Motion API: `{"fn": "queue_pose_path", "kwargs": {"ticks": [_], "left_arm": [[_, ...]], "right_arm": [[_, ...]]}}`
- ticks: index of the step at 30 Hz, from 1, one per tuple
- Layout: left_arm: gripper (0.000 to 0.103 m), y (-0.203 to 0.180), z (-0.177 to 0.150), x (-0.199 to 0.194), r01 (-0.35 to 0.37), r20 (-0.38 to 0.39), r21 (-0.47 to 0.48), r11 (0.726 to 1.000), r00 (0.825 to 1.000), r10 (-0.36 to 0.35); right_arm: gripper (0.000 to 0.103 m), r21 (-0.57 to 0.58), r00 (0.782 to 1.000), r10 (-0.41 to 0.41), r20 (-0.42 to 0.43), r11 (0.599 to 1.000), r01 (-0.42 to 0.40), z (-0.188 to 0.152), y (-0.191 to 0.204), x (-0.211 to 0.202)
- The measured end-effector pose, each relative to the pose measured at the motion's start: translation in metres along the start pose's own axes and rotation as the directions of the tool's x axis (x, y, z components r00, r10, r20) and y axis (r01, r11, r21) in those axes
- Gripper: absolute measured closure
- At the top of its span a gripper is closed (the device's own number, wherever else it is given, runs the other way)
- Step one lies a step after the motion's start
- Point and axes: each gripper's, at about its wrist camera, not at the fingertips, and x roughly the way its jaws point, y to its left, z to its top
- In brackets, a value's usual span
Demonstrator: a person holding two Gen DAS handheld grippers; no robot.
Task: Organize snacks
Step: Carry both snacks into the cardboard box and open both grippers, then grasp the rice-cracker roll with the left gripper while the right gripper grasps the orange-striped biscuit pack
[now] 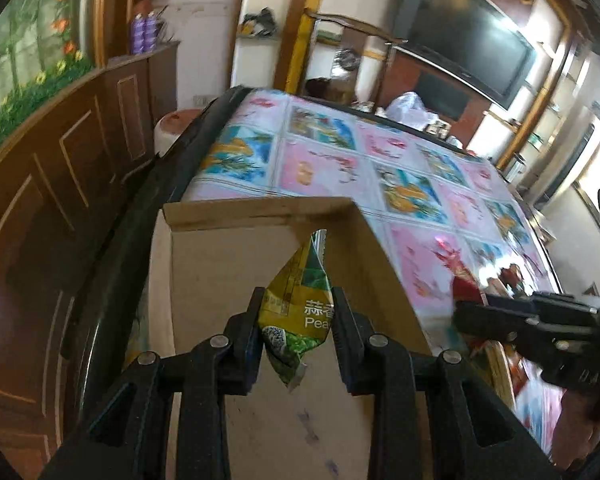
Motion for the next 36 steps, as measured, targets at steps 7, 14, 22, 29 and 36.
{"fn": "queue_pose_path", "kwargs": {"ticks": [7, 14, 22, 29, 36], "left_arm": [[0.073, 0.022, 0.013, 0.048, -0.019, -0.052, -0.081, 0.997, 0.999, 0.014], [0.073, 0.025, 0.012, 0.077, -0.010, -0.088, -0.098, 0.995, 0.996, 0.002], [0.073, 0.029, 0.010, 0.081, -0.015, -0.089, -0.100, 0.995, 0.996, 0.006], [0.052, 0.036, 0.011, 0.077, -0.019, -0.083, -0.129, 0.991, 0.997, 0.008], [0.045, 0.029, 0.004, 0.045, 0.032, -0.023, -0.132, 0.991, 0.999, -0.035]], "right_arm": [[0.082, 0.092, 0.999, -0.026, -0.028, 0.995, 0.028, 0.029, -0.020, 0.064], [0.082, 0.114, 0.997, -0.027, -0.071, 0.993, 0.035, 0.030, -0.029, 0.097], [0.081, 0.081, 0.997, -0.044, -0.071, 0.996, 0.049, 0.030, -0.025, 0.102], [0.080, 0.097, 0.998, -0.038, -0.057, 0.994, 0.043, 0.030, -0.029, 0.095], [0.074, 0.121, 1.000, -0.005, 0.015, 0.993, 0.003, 0.015, -0.032, 0.053]]}}
